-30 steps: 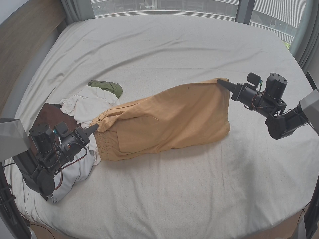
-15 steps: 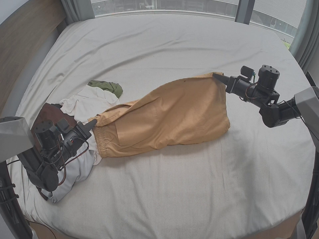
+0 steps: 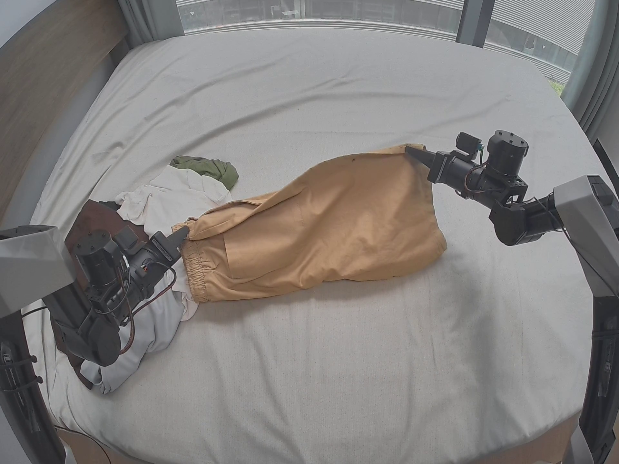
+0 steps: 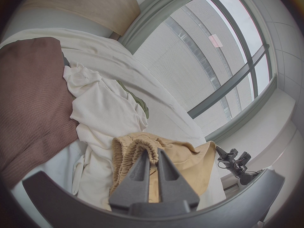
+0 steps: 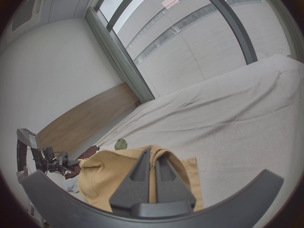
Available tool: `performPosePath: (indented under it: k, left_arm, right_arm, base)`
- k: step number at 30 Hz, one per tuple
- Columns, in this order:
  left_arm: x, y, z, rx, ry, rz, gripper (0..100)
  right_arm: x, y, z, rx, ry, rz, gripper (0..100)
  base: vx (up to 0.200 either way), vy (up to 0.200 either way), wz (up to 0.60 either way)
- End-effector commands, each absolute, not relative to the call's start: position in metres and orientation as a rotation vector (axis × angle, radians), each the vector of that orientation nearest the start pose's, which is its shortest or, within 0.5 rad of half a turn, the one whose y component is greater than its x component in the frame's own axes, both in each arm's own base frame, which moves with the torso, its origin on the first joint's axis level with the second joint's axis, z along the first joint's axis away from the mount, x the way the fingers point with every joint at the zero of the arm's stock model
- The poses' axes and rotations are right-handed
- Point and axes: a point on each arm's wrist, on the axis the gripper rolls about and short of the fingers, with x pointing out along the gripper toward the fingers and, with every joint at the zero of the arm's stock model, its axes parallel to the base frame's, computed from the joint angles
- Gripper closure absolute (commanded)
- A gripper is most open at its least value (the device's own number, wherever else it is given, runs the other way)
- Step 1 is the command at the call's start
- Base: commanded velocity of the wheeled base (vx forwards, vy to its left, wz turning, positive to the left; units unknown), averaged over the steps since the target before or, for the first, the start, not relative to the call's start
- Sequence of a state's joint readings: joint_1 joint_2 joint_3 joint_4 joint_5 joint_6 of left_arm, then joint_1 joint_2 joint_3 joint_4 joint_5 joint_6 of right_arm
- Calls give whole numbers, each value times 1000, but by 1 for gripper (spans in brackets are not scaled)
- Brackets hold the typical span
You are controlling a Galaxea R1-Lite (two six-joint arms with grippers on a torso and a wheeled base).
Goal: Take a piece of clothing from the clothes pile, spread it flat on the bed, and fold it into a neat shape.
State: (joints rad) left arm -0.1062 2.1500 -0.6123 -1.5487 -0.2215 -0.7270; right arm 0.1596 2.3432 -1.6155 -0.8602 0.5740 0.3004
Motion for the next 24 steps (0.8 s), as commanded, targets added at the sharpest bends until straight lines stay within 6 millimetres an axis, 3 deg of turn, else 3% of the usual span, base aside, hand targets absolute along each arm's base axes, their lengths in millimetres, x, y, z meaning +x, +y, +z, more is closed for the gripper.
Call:
performPosePath:
  k: [1, 9, 10, 11, 12, 18, 24]
  left_arm:
    - [346, -41, 82, -721, 99, -318, 100]
    - [346, -42, 80, -721, 106, -319, 100]
    - [346, -42, 80, -721, 105, -319, 0]
    - [346, -42, 81, -722, 104, -320, 0]
    - [346, -41, 81, -722, 102, -319, 0]
    - [353, -33, 86, -730, 60, -290, 0]
    - [352, -26, 92, -731, 37, -270, 0]
  right_arm:
    - [486, 91, 158, 261, -10, 747, 100]
    - [488, 93, 156, 261, -11, 749, 100]
    - [489, 93, 156, 261, -13, 749, 100]
    - [489, 93, 157, 260, -16, 750, 100]
    - [490, 93, 158, 260, -21, 751, 0]
    - [500, 97, 167, 256, -97, 689, 0]
    - [484, 95, 188, 256, -111, 687, 0]
  base:
    - [0, 0, 0]
    - [0, 0, 0]
    - [0, 0, 0]
    - [0, 0, 0]
    - [0, 0, 0]
    - [0, 0, 0]
    - [0, 0, 0]
